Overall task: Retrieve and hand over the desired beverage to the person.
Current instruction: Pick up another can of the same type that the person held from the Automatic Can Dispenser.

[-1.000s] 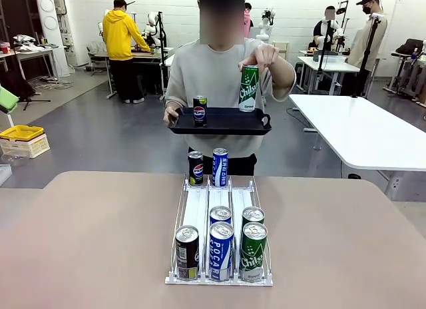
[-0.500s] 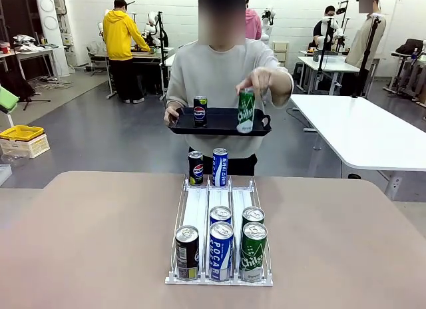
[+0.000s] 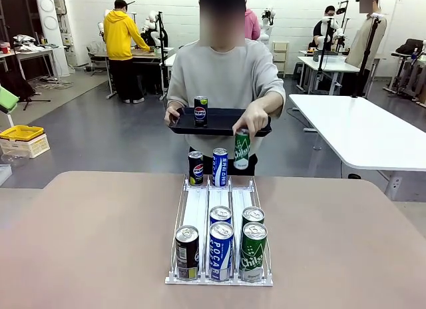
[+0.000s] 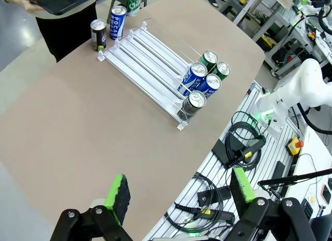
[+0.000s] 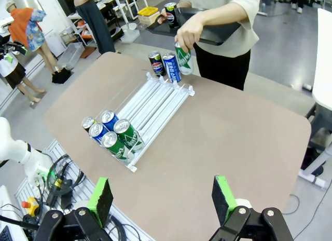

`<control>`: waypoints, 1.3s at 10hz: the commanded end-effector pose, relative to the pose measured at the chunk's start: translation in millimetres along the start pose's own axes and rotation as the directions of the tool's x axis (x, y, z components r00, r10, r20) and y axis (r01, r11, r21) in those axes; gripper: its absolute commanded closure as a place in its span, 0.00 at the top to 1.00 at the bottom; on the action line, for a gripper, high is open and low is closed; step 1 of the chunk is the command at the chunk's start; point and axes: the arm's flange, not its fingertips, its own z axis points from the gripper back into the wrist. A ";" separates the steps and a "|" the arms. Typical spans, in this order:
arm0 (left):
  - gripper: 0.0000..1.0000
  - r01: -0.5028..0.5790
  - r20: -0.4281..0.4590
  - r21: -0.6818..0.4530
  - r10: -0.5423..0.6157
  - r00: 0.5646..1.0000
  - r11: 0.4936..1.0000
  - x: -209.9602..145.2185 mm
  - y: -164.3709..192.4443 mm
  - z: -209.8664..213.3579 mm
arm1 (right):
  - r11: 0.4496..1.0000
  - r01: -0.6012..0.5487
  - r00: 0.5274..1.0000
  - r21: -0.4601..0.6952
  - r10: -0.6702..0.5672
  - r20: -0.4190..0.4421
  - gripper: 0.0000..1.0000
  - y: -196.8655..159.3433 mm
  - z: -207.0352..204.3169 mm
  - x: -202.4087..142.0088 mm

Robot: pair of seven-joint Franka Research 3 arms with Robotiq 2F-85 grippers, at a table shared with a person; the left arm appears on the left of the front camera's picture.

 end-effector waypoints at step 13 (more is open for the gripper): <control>1.00 0.011 0.012 -0.015 -0.010 1.000 1.000 -1.0 -1.7 1.2 | 1.000 -0.006 1.000 0.019 0.006 0.003 1.00 -1.0 -0.7 0.6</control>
